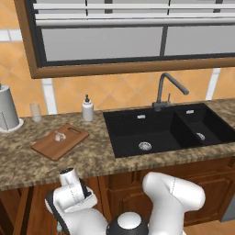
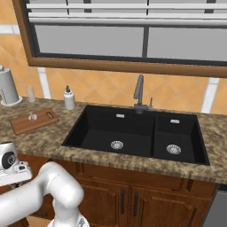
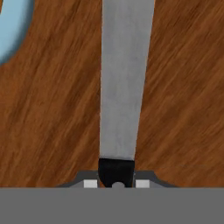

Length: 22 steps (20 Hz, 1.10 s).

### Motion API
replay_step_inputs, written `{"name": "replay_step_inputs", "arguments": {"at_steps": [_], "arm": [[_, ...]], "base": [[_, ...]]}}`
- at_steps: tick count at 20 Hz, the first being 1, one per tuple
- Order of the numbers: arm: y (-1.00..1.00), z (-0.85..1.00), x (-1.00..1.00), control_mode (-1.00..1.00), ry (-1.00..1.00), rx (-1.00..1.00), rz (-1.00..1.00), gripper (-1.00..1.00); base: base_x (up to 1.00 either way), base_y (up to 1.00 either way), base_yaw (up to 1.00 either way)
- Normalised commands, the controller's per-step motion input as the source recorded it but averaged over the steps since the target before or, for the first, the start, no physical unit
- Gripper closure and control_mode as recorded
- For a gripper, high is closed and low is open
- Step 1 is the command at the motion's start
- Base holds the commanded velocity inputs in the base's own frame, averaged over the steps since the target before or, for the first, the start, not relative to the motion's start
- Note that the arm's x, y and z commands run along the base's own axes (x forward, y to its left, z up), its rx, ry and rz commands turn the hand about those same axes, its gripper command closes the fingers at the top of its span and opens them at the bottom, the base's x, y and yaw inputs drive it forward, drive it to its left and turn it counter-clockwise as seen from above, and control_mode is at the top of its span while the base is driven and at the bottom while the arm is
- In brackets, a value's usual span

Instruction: Place the appropriate cutting tool for cutting the garlic skin on the cutting board.

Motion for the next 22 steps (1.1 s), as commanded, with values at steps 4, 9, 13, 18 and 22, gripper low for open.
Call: {"name": "replay_step_inputs", "arguments": {"at_steps": [4, 9, 13, 18, 22], "arm": [[0.0, -0.03, -0.17, -1.0, 0.0, 0.1, 0.0, 1.0], [0.03, 0.64, -0.34, -1.0, -0.1, 0.02, 0.09, 1.0], [0.4, 0.4, -0.26, -1.0, -0.01, 0.0, 0.29, 1.0], [0.37, 0.62, -0.28, -1.0, -0.01, 0.0, 0.34, 1.0], [0.15, 1.0, -0.4, -1.0, 0.0, 0.0, 0.27, 1.0]], "base": [[0.0, 0.0, 0.0], [0.0, 0.0, 0.0], [0.0, 0.0, 0.0], [0.0, 0.0, 0.0], [0.0, 0.0, 0.0]]}}
